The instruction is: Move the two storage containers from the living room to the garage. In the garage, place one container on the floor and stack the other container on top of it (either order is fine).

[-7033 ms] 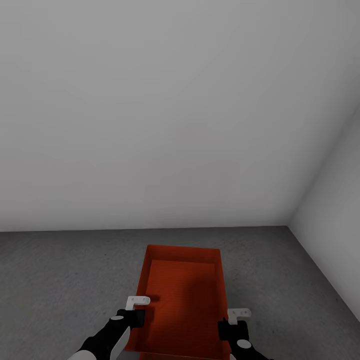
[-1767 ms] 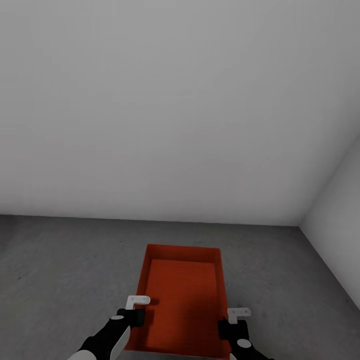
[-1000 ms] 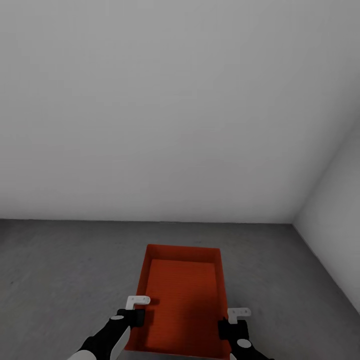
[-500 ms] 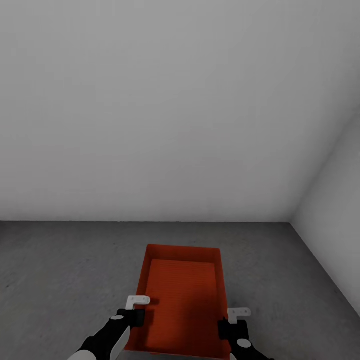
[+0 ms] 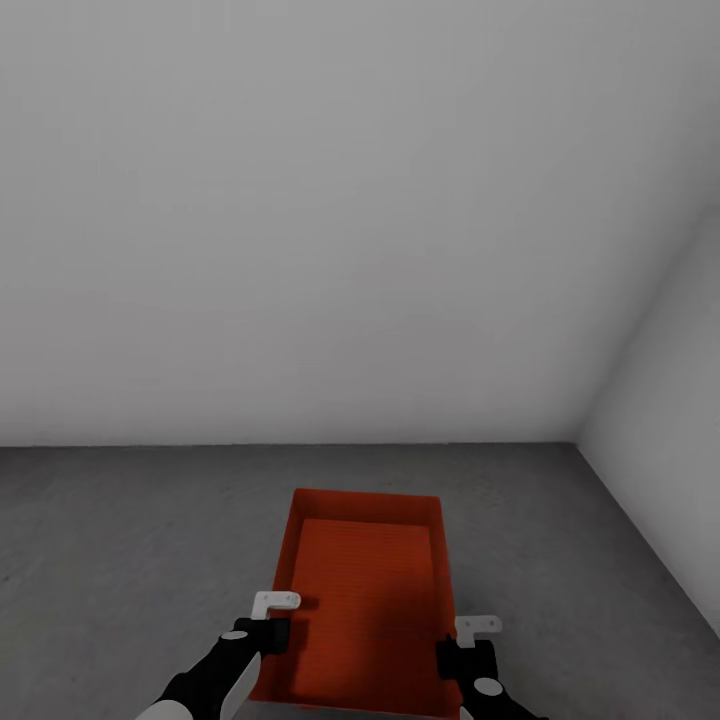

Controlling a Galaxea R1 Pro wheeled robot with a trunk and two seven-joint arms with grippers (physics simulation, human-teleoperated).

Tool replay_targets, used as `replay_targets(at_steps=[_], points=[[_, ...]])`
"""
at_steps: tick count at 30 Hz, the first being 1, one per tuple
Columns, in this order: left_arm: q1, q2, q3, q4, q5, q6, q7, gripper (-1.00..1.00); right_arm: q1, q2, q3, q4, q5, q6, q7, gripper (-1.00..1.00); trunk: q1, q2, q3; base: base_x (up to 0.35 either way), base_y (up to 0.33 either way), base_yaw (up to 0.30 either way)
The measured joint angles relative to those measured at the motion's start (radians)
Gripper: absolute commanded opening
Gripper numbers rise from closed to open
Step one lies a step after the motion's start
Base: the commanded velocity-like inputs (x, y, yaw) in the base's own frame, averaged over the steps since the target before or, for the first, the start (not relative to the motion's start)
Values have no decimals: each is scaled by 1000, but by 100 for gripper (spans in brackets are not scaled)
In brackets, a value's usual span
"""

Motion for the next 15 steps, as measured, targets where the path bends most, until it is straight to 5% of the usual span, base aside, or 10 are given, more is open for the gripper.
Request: replay_targets(at_steps=[15], points=[[0, 0, 0, 0, 0, 0, 0, -100, 0, 0, 0, 0, 0, 0, 0, -100, 0, 0, 0, 0, 0, -36]])
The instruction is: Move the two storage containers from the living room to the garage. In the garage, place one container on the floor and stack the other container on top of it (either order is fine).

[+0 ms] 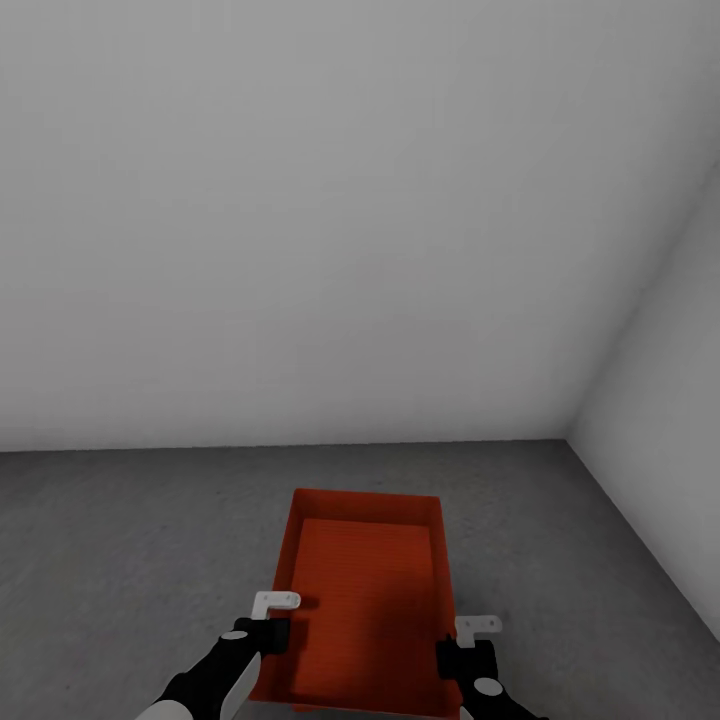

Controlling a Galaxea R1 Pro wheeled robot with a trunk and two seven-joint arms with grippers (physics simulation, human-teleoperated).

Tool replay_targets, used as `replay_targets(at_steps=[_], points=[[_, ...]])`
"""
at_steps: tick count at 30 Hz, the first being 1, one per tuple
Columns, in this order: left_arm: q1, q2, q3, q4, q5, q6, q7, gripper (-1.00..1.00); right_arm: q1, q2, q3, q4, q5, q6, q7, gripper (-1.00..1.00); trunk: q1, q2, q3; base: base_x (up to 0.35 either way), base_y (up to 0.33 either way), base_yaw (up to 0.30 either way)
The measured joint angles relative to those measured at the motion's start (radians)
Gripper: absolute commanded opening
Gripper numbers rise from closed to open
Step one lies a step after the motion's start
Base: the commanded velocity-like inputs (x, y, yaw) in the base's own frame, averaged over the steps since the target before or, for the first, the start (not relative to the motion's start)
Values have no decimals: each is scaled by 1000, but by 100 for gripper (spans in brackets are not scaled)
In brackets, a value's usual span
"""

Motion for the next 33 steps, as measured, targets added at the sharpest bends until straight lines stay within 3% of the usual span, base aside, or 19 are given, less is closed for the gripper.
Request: replay_targets(at_steps=[33], points=[[0, 0, -1, -2, 0, 0, 1, -100, 0, 0, 0, 0, -1, -2, 0, -100, 0, 0, 0, 0, 0, 0]])
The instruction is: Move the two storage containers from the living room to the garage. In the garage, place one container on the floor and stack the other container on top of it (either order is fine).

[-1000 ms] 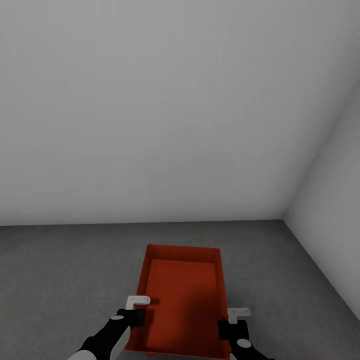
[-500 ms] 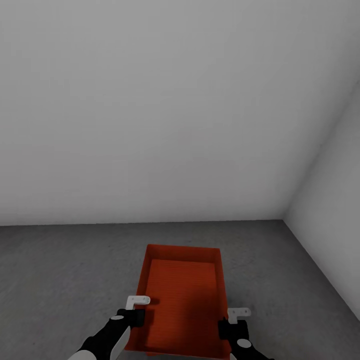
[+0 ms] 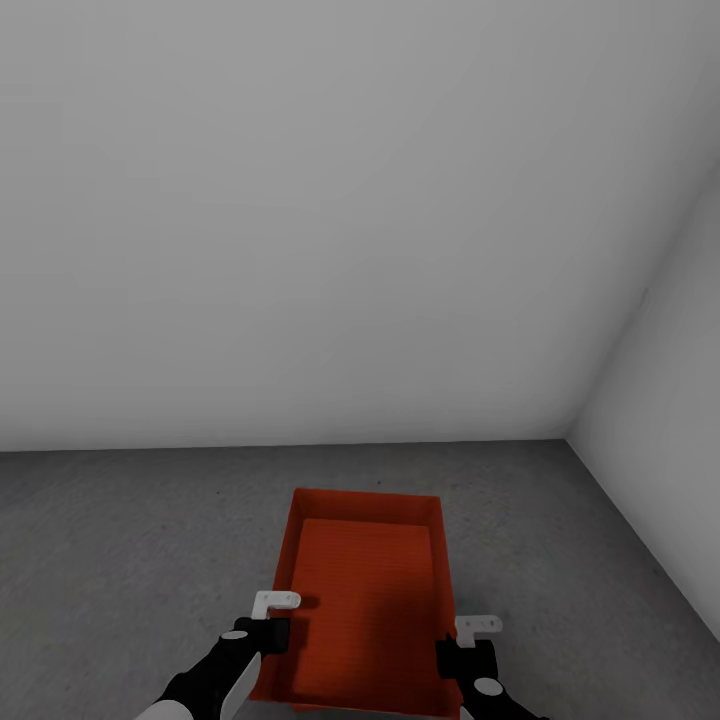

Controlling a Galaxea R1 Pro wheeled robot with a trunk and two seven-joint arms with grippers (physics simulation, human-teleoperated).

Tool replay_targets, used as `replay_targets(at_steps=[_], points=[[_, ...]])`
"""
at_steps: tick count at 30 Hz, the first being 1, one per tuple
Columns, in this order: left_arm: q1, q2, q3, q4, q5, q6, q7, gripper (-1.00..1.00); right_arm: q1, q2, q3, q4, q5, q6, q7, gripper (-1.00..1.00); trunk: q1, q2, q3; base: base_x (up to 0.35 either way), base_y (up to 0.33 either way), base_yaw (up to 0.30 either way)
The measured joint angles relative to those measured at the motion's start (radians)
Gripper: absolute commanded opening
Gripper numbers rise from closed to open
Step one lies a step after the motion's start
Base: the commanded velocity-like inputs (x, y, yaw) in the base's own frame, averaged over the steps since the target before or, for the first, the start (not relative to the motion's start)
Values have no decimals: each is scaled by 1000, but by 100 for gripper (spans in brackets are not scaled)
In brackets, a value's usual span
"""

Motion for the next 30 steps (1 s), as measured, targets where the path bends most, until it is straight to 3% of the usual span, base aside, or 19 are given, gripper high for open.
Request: replay_targets(at_steps=[25, 30], points=[[0, 3, -2, -5, -1, 2, -1, -100, 0, 5, 0, 3, -4, -7, -4, -100, 0, 0, 0, 0, 0, 0], [1, 11, -44, -11, 40, 2, 9, -100, 0, 16, -13, -3, 29, 2, -21, -100, 0, 0, 0, 0, 0, 0]])
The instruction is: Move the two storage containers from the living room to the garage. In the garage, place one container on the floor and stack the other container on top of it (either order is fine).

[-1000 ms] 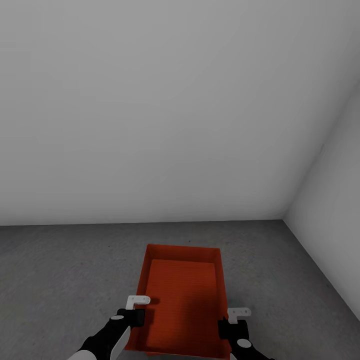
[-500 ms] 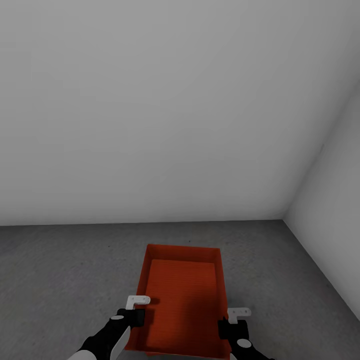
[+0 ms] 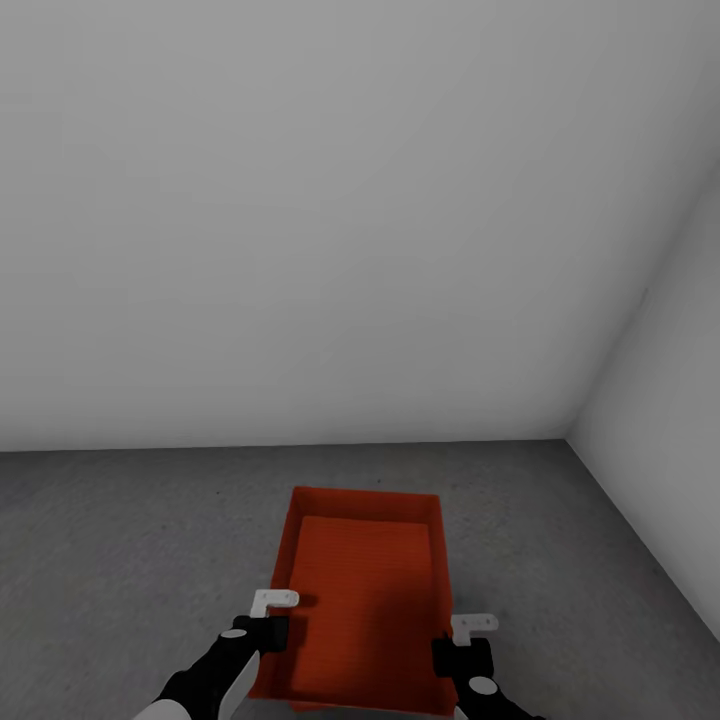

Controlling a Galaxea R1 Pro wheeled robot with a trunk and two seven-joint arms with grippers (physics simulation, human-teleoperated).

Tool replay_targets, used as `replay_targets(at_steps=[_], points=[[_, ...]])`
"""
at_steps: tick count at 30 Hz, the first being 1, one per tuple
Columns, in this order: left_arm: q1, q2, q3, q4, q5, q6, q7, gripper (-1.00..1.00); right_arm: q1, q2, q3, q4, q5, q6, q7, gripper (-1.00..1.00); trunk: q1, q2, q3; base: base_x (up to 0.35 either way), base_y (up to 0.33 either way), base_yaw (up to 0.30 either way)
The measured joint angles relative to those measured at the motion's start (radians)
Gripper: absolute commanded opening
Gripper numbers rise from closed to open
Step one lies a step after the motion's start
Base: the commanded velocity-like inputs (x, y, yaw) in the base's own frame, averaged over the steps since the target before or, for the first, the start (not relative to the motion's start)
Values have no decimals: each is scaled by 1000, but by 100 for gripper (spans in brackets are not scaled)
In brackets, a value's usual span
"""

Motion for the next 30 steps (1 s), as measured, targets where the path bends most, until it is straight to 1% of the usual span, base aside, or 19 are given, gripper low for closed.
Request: replay_targets(at_steps=[3, 6, 14, 28, 29, 30], points=[[0, -2, -24, -3, 24, 0, 12, -100, 0, -7, 4, -8, -6, 3, 3, -100, 0, 0, 0, 0, 0, 0], [-1, -3, -42, -4, 42, 0, 20, -100, 1, -16, 24, -18, -30, 7, 2, -100, 0, 0, 0, 0, 0, 0], [-1, -9, -77, -5, 79, 1, 43, -100, 1, -29, 18, -22, -26, 11, 20, -100, 0, 0, 0, 0, 0, 0], [-1, -7, -122, -6, 127, 0, 58, -100, 1, -34, 16, -23, -24, 15, 28, -100, 0, 0, 0, 0, 0, 0], [-1, -8, 32, -4, -28, 0, -6, -100, 1, -19, 19, -22, -26, 8, 4, -100, 0, 0, 0, 0, 0, 0], [-1, -9, 37, -4, -32, 0, -8, -100, 1, -18, 21, -22, -26, 9, 1, -100, 0, 0, 0, 0, 0, 0]])
